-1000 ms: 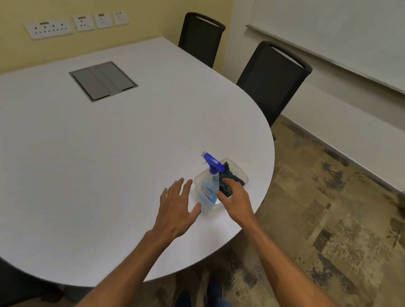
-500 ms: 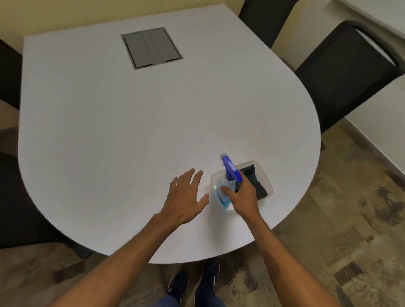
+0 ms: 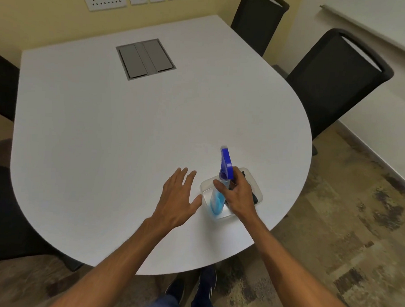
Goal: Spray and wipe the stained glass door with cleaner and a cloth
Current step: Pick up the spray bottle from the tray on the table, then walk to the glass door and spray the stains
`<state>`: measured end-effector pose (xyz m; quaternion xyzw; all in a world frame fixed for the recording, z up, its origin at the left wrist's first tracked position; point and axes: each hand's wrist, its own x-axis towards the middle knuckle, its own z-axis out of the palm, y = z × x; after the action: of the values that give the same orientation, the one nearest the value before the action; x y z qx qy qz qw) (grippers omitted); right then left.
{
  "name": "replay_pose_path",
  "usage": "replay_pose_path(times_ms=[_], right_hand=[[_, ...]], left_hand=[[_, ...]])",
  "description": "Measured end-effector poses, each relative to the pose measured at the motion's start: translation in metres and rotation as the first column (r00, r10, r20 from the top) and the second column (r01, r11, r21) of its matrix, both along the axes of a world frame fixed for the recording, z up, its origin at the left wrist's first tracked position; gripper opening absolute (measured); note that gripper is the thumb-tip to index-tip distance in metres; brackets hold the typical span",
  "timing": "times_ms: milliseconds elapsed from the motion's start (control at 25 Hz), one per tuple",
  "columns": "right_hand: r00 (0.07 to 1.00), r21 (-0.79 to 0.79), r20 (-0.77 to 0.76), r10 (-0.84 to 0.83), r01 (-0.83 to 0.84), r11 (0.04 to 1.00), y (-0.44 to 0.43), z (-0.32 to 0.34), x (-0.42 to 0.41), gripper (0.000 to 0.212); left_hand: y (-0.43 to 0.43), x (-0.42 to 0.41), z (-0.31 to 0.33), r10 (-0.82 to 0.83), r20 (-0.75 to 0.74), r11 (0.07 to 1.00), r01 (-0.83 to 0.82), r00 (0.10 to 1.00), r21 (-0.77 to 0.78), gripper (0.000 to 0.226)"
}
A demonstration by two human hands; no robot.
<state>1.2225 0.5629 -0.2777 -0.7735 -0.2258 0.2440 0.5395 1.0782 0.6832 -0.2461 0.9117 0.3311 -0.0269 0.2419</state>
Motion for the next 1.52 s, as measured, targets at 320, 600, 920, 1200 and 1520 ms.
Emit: replay_pose_path(times_ms=[320,600,920,1200,1520], right_hand=[[0.989,0.12,-0.006,-0.146,0.146,0.982,0.0,0.038,0.001,0.041],[0.941,0.167,-0.048,-0.336,0.34,0.926,-0.025,0.054,-0.029,0.055],[0.767,0.179,-0.06,-0.639,0.638,0.749,-0.053,0.073,-0.094,0.052],[0.558,0.144,0.01,-0.83,0.82,0.554,-0.102,0.093,-0.155,0.047],[0.26,0.156,0.063,-0.963,0.951,0.267,-0.187,0.096,-0.246,0.039]], left_hand=[[0.003,0.018,0.019,-0.111,0.097,0.994,0.108,0.989,0.03,0.079],[-0.001,0.016,0.042,-0.327,0.128,0.945,0.328,0.936,0.016,0.078],[-0.013,0.0,0.058,-0.576,0.195,0.809,0.588,0.794,-0.001,0.077],[-0.062,-0.015,0.065,-0.755,0.232,0.631,0.776,0.613,0.005,0.076],[-0.144,-0.052,0.068,-0.904,0.317,0.317,0.947,0.286,0.049,0.073]])
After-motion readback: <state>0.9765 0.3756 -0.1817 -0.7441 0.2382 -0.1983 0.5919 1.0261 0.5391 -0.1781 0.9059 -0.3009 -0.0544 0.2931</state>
